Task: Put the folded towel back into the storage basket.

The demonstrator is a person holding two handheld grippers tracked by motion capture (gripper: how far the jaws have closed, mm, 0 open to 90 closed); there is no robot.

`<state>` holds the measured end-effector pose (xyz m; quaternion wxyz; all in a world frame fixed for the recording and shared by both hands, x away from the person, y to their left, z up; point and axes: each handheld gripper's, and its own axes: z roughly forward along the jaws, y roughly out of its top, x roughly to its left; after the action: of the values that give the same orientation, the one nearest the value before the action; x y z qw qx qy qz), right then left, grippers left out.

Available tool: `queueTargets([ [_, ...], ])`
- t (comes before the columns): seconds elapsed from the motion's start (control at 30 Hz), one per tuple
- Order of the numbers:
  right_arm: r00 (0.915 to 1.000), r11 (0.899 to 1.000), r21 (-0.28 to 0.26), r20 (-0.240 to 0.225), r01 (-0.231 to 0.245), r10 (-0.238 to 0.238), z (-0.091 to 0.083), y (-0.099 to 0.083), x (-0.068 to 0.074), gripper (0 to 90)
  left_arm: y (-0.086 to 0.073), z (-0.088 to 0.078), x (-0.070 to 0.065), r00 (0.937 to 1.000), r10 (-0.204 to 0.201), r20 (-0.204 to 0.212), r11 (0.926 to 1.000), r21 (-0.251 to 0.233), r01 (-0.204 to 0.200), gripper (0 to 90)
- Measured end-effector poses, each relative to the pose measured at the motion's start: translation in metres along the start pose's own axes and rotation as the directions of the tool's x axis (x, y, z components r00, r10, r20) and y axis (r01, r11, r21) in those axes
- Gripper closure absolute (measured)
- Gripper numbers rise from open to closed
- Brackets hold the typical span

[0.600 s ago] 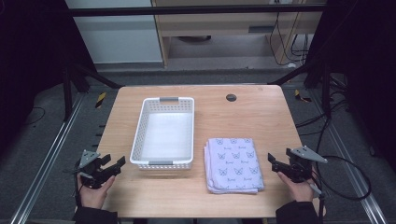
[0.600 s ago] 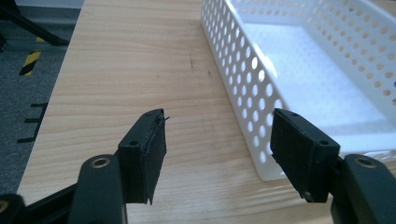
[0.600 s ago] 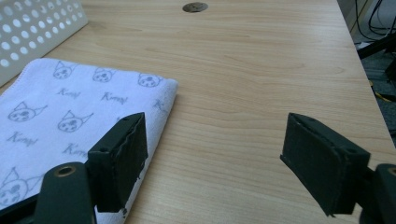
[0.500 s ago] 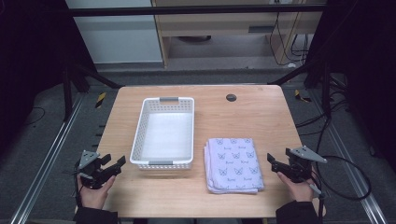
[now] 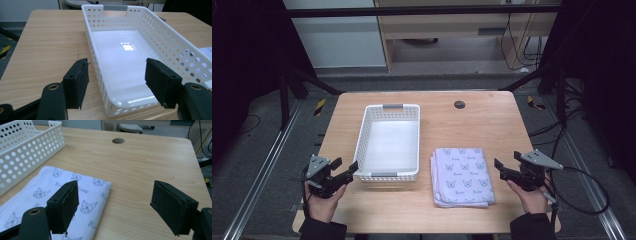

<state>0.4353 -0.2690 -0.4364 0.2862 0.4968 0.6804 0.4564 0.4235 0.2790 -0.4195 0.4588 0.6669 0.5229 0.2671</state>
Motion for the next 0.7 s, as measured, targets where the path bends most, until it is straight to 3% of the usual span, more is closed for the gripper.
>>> queueTargets([
  [0.4,0.9986,0.996,-0.071,0.007,-0.051,0.052,-0.005,0.034,0.006,19.7,0.032,0.016,-0.05,0.9954,0.045,0.084,0.9981,-0.046,-0.041,35.0],
  [0.47,0.9976,0.995,-0.079,0.009,-0.068,0.069,-0.003,0.041,0.007,19.8,0.037,0.023,-0.067,0.9924,0.051,0.112,0.9978,-0.048,-0.046,35.0],
  [0.63,0.9973,0.994,-0.087,0.007,-0.072,0.073,0.0,0.048,0.01,20.0,0.04,0.029,-0.086,0.9886,0.055,0.14,0.9975,-0.052,-0.048,35.0],
  [0.7,0.997,0.992,-0.097,-0.009,-0.078,0.077,0.003,0.054,0.013,20.8,0.04,0.033,-0.097,0.9872,0.075,0.141,0.9968,-0.039,-0.07,35.1],
])
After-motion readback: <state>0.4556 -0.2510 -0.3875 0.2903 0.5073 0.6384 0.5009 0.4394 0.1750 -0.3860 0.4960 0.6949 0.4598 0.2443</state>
